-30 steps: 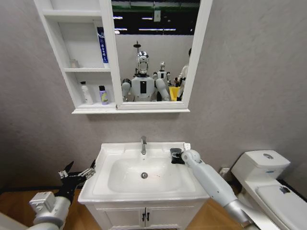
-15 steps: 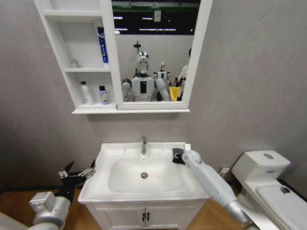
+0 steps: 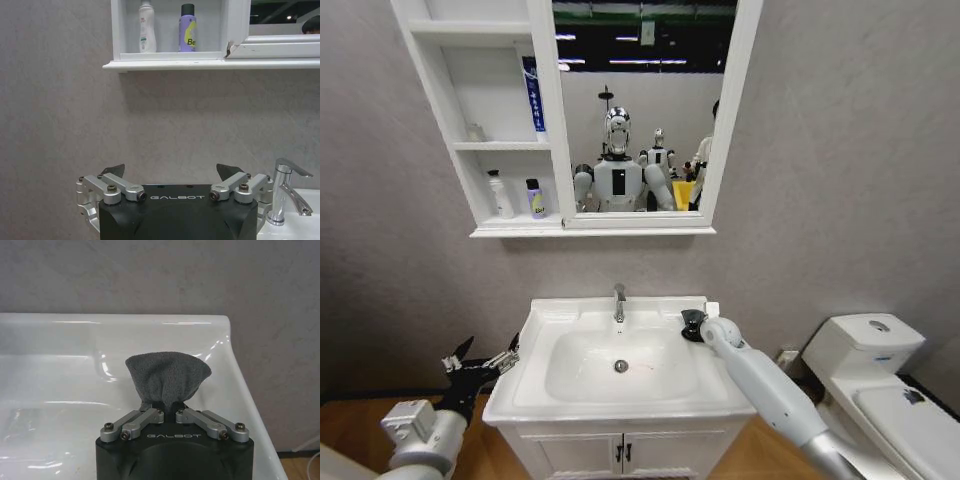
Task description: Move facial cleanser and shampoo from washbasin to cabinet, then wipe washbasin with towel.
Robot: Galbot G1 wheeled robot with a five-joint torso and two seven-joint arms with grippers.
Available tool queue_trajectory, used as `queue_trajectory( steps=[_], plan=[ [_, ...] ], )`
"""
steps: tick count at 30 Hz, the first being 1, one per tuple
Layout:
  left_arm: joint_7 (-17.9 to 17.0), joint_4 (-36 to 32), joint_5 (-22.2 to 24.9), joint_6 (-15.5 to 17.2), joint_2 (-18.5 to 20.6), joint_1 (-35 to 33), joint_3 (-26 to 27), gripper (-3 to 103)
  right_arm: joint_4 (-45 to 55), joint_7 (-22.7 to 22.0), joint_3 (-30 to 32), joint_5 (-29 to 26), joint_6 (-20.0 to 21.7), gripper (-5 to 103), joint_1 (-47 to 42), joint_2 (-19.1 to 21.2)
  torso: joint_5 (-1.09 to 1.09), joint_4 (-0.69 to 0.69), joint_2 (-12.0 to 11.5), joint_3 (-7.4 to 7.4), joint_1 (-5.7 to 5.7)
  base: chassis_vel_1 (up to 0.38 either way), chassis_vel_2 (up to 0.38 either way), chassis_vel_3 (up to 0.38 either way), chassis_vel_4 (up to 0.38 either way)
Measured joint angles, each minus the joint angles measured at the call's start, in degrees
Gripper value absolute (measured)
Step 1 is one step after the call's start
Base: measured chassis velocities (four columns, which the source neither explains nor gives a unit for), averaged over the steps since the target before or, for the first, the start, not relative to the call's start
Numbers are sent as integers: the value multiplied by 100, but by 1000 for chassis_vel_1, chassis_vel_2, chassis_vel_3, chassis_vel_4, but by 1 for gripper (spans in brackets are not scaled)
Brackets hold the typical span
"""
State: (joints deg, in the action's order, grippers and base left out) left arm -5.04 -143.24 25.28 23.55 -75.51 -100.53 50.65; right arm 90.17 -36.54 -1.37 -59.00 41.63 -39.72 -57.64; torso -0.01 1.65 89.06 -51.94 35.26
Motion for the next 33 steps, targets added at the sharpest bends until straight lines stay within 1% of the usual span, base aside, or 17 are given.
queue_trajectory(
  steps=[1,2,3,4,5,7,10,11,13,18,19,21,22,24,25,28,33],
  plan=[
    [0,0,0,0,0,0,0,100,223,34,-56,4,6,5,-99,66,0,0,0,0,0,0,0,0,0],
    [0,0,0,0,0,0,0,100,223,34,-56,4,6,5,-99,66,0,0,0,0,0,0,0,0,0],
    [0,0,0,0,0,0,0,100,436,170,-122,79,-17,5,-229,143,0,0,0,0,0,0,0,0,0],
    [0,0,0,0,0,0,0,100,576,351,-190,279,-163,5,-374,195,0,0,0,0,0,0,0,0,0],
    [0,0,0,0,0,0,0,100,576,351,-190,279,-163,5,-374,195,0,0,0,0,0,0,0,0,0],
    [0,0,0,0,0,0,0,100,684,635,-296,728,-567,5,-627,219,2,0,0,0,0,0,0,0,0],
    [0,0,0,0,0,0,0,100,771,996,-348,1183,-990,5,-967,181,1,0,0,0,0,0,0,0,0],
    [0,0,0,0,0,0,0,100,771,996,-348,1183,-990,5,-967,181,1,0,0,0,0,0,0,0,0],
    [0,0,0,0,0,0,0,100,718,1199,-354,1420,-1137,5,-1109,101,0,0,0,0,-1,0,0,0,0],
    [0,0,0,0,0,0,0,100,563,1087,-374,1403,-1143,5,-1170,-118,0,0,0,0,0,0,0,0,0],
    [0,0,0,0,0,0,0,100,497,1012,-396,1369,-1113,5,-1159,-184,0,0,0,0,0,0,0,0,0],
    [0,0,0,0,0,0,0,100,249,700,-425,1125,-952,5,-1056,-433,0,0,0,0,0,0,0,0,0],
    [0,0,0,0,0,0,0,100,249,700,-425,1125,-952,5,-1056,-433,0,0,0,0,0,0,0,0,0],
    [0,0,0,0,0,0,0,100,-45,548,-431,1052,-855,5,-929,-658,0,-1,0,0,0,0,0,0,0],
    [0,0,0,0,0,0,0,100,-45,548,-431,1052,-855,5,-929,-658,0,-1,0,0,0,0,0,0,0],
    [0,0,0,0,0,0,0,100,-520,485,-431,1025,-776,5,-756,-946,1,-2,-1,0,0,0,0,0,0],
    [0,0,0,0,0,0,0,100,-766,532,-469,1137,-732,5,-705,-1049,1,-1,0,0,0,0,0,0,0]
  ],
)
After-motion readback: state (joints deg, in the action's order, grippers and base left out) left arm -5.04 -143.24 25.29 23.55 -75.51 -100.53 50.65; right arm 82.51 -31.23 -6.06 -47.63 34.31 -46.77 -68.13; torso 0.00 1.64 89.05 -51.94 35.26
